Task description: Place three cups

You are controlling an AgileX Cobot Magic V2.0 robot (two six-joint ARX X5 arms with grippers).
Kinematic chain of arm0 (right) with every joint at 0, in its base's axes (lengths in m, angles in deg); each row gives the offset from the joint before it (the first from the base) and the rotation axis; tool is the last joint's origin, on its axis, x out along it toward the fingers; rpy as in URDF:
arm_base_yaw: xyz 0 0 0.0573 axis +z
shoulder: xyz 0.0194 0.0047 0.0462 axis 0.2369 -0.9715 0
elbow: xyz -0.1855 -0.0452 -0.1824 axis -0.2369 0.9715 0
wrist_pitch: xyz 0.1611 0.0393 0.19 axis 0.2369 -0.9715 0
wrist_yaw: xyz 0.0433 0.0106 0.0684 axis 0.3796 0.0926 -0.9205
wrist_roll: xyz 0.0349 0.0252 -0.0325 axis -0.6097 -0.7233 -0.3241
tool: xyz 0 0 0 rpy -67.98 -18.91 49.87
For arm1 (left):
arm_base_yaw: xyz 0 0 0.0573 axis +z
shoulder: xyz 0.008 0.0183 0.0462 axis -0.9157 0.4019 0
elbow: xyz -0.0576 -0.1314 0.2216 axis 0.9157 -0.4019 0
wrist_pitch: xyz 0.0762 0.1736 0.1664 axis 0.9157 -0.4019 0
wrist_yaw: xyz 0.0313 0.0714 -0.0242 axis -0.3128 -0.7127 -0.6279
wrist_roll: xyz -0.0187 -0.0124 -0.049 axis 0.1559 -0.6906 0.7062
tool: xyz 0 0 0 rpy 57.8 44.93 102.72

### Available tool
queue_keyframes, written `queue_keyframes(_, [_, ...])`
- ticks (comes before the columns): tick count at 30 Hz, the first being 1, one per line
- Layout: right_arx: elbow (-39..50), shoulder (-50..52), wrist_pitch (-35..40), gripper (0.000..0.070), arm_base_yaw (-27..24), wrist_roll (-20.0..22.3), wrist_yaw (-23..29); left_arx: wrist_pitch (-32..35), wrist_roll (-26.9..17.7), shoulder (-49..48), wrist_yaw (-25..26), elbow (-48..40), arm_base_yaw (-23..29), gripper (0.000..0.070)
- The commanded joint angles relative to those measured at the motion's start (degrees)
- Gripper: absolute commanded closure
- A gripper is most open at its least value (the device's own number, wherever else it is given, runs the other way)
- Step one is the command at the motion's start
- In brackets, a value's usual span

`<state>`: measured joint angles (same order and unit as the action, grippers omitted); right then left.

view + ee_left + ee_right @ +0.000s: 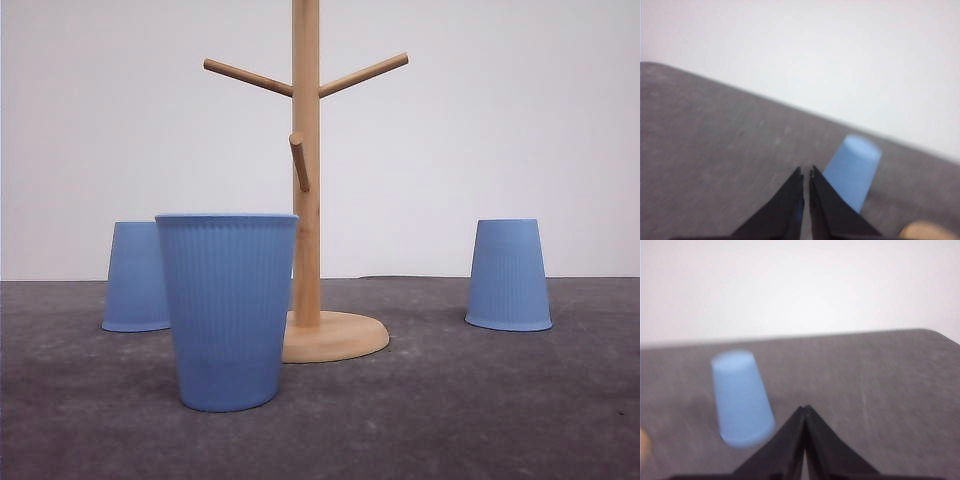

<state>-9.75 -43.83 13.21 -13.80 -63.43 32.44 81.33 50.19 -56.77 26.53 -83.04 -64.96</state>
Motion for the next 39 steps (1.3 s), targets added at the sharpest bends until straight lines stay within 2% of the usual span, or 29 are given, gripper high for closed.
queue_keyframes(1, [-1.8, -0.1, 4.1, 0.07, 0.0, -6.5, 0.0, 1.9, 5.3, 0.0, 0.1, 1.1, 0.1, 0.07])
queue_keyframes(4, [-6.1, -0.1, 3.1, 0.07, 0.0, -7.4, 0.2, -0.9, 5.3, 0.0, -0.1, 5.8, 0.1, 0.0697])
queue_keyframes(8, [-16.2, -3.0, -10.1, 0.07, 0.0, -7.3, 3.5, -14.1, 5.0, 3.2, -0.9, 16.2, 0.1, 0.0697])
queue_keyframes(11, [-23.8, -7.6, -18.3, 0.07, 0.0, -6.8, 3.4, -24.5, 4.3, 8.4, -0.8, 24.7, 0.1, 0.0697])
queue_keyframes(14, [-30.0, -13.1, -23.9, 0.07, 0.0, -5.9, 1.5, -34.1, 2.4, 14.3, -0.2, 32.4, 0.1, 0.0697])
queue_keyframes(18, [-36.1, -20.8, -29.7, 0.07, 0.0, -4.7, -2.9, -42.5, -3.4, 21.7, 2.1, 39.8, 0.1, 0.0697])
queue_keyframes(24, [-39.7, -30.8, -32.2, 0.07, 0.1, 3.1, -10.6, -47.9, -9.8, 31.5, 10.3, 45.3, 0.1, 0.0697])
queue_keyframes(27, [-39.6, -33.6, -32.5, 0.07, 1.7, 5.8, -10.7, -47.9, -11.9, 35.4, 12.2, 45.8, -1.5, 0.0697])
queue_keyframes(31, [-39.6, -35.4, -32.6, 0.07, 6.4, 10.5, -9.0, -46.9, -17.1, 38.9, 12.0, 45.8, -6.8, 0.0696])
queue_keyframes(35, [-39.6, -35.8, -32.2, 0.0699, 12.0, 12.7, -3.7, -46.3, -24.5, 41.3, 7.9, 45.8, -13.9, 0.0693])
queue_keyframes(39, [-39.6, -35.7, -32.3, 0.0678, 14.8, 13.9, -2.9, -46.4, -29.1, 42.4, 5.4, 45.8, -19.4, 0.0652])
